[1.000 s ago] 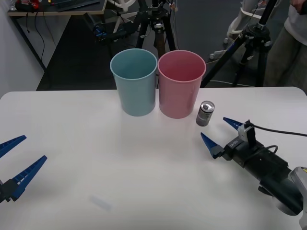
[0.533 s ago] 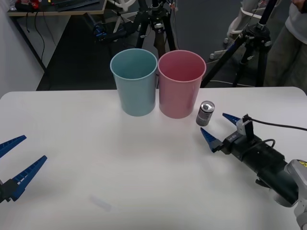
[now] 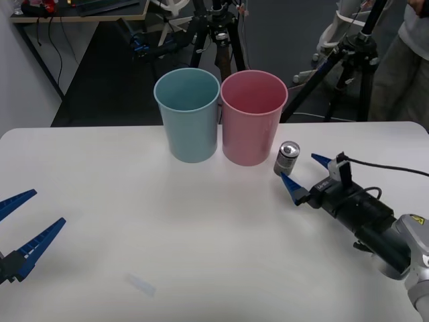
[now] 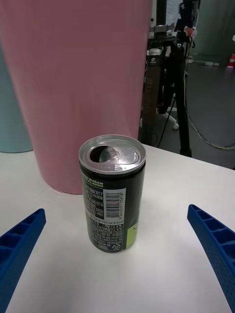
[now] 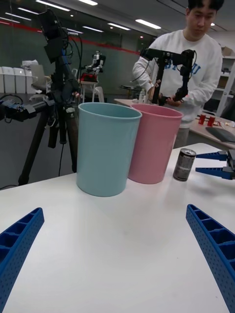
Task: Grasp the object on the table and drop it into the matching bin: aluminum can to the light blue bin, PET bottle to the pink bin.
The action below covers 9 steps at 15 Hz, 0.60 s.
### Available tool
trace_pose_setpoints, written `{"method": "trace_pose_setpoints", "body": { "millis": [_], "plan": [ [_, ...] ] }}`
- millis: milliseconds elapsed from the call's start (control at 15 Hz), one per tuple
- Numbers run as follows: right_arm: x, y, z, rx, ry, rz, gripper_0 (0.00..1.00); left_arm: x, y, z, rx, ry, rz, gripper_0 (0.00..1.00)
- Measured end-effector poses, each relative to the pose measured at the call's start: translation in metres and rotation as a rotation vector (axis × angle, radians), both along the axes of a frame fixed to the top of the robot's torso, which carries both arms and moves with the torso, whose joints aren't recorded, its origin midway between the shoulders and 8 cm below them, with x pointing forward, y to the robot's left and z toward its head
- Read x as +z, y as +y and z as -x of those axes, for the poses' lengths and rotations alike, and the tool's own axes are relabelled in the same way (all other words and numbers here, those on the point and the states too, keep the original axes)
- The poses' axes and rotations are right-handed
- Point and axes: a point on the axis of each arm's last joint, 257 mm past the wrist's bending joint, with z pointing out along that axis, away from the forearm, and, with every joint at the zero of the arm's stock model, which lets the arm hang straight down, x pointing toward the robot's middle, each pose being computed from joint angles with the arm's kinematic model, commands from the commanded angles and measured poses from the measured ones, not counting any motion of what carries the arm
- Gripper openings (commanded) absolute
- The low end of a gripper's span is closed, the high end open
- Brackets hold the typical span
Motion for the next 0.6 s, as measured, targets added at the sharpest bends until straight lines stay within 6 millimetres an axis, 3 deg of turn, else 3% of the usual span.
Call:
{"method": "trace_pose_setpoints", "body": {
  "millis": [600],
  "plan": [
    [-0.003, 0.02, -0.012, 0.004, 0.013, 0.002, 1.0, 0.0, 0.0, 0.0, 0.0, 0.0, 0.0, 1.0]
  ]
}}
